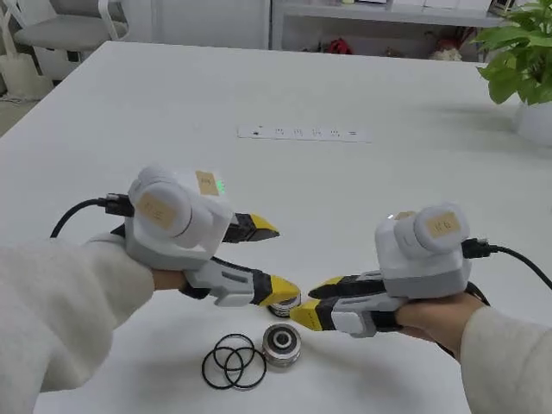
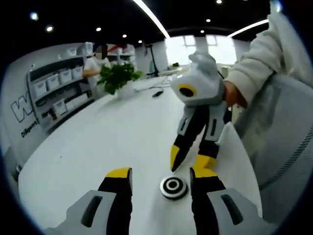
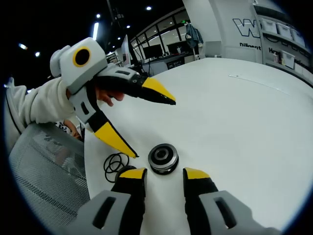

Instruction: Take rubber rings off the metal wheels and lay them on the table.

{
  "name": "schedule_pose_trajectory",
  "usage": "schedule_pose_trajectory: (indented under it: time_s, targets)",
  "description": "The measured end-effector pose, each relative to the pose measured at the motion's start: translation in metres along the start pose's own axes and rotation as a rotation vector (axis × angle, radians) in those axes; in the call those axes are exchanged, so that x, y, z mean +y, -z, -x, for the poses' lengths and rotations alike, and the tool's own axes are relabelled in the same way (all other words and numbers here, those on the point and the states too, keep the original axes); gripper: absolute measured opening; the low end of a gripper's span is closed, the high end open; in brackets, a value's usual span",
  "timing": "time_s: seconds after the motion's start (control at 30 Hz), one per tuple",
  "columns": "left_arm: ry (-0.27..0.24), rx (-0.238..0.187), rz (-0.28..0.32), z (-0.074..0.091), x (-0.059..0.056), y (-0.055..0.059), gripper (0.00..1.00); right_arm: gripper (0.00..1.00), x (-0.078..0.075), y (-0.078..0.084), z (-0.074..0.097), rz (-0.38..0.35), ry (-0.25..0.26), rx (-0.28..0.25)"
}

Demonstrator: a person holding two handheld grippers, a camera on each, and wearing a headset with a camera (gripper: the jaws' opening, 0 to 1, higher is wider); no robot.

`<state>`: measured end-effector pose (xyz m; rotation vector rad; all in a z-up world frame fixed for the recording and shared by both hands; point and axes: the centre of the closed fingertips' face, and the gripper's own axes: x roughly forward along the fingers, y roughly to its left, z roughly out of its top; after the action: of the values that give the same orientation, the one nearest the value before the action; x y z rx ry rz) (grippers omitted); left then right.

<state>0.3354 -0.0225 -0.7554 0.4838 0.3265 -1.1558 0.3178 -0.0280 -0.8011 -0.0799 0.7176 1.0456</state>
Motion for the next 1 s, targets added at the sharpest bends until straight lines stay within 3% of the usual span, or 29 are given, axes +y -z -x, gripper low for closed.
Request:
schedule_pose_trajectory:
  time_s: [0.27,0.53,1.0]
  targets:
    - [0.027,0.040,0.033,-0.008,-0.008,0.021,0.39,0.27,-0.001,0.000,-0.004,0.003,0.004,-0.009]
    - [0.009,0.024,0.093,-0.008,-0.003,0.024,0.28,0.25,0.001,0.001,-0.007,0.016,-0.007,-0.007]
    - [0.050,0.025,0.143,-0.014,-0.015,0.029,0.14,0.17,0.000,0.001,-0.008,0.071,-0.001,-0.003]
